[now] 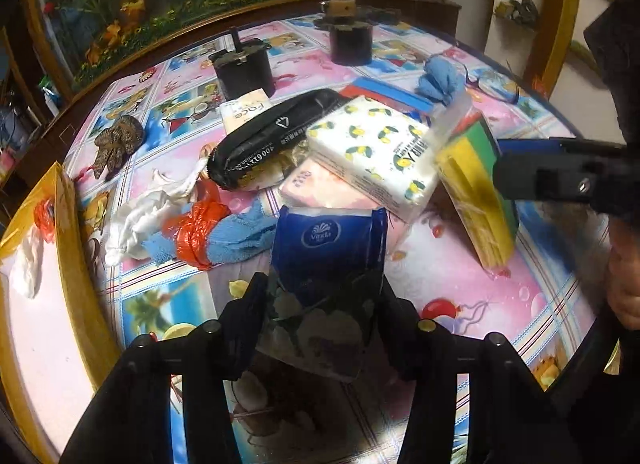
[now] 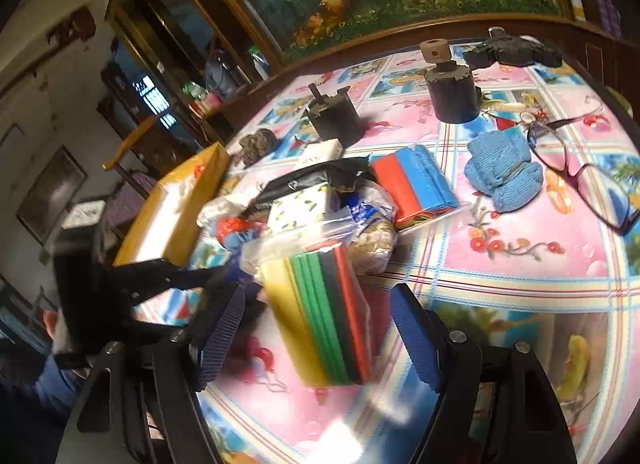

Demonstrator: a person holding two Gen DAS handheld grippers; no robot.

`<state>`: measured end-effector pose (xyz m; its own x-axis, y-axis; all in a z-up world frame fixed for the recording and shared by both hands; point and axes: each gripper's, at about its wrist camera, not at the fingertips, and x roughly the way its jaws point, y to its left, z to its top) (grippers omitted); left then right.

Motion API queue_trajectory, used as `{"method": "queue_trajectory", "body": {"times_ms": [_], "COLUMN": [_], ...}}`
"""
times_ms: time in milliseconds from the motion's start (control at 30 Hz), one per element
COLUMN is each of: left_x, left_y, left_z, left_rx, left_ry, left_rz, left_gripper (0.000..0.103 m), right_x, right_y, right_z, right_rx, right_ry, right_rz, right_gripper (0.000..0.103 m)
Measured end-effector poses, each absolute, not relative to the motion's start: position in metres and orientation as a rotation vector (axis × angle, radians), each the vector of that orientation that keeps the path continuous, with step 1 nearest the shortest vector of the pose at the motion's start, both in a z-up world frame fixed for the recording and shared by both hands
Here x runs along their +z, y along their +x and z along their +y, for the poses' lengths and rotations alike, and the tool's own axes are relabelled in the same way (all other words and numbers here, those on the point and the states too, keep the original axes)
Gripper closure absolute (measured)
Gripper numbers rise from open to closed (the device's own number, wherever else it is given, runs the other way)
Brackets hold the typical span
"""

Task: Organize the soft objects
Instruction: 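Grasp the blue tissue pack with the left tool while the right tool grasps the bagged sponges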

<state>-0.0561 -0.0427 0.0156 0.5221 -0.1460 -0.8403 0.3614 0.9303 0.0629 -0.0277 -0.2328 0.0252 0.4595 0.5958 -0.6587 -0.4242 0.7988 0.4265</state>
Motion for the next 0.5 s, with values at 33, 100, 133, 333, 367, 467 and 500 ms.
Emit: {"method": "queue_trajectory", "body": {"times_ms": [33, 100, 133, 333, 367, 467, 500], "left_x": [0.015, 0.014, 0.014, 0.014, 0.016, 0.02, 0.021], "left_y": [-0.057, -0.06, -0.061, -0.06, -0.061, -0.065, -0.066], "left_z": [-0.041, -0.038, -0.037, -0.028, -0.026, -0.023, -0.022], "left_rx": [-0.309, -0.309, -0.311, -0.357, -0.371, -0.405, -0.414], "left_ry": [0.233, 0.226, 0.222, 0.177, 0.164, 0.139, 0.133], "left_rz": [0.969, 0.959, 0.956, 0.942, 0.936, 0.916, 0.906], "left_gripper": [0.053, 0.053, 0.053, 0.053, 0.054, 0.054, 0.054], "right_x": [0.023, 0.019, 0.017, 0.013, 0.014, 0.018, 0.021], "right_y": [-0.026, -0.028, -0.03, -0.037, -0.038, -0.041, -0.042], "right_z": [-0.229, -0.222, -0.218, -0.216, -0.219, -0.229, -0.23], "right_rx": [0.628, 0.62, 0.619, 0.536, 0.519, 0.515, 0.52], "right_ry": [0.187, 0.147, 0.126, 0.068, 0.08, 0.14, 0.157], "right_rz": [0.916, 0.934, 0.945, 0.97, 0.969, 0.955, 0.952], "right_gripper": [0.023, 0.025, 0.029, 0.064, 0.064, 0.064, 0.064]}}
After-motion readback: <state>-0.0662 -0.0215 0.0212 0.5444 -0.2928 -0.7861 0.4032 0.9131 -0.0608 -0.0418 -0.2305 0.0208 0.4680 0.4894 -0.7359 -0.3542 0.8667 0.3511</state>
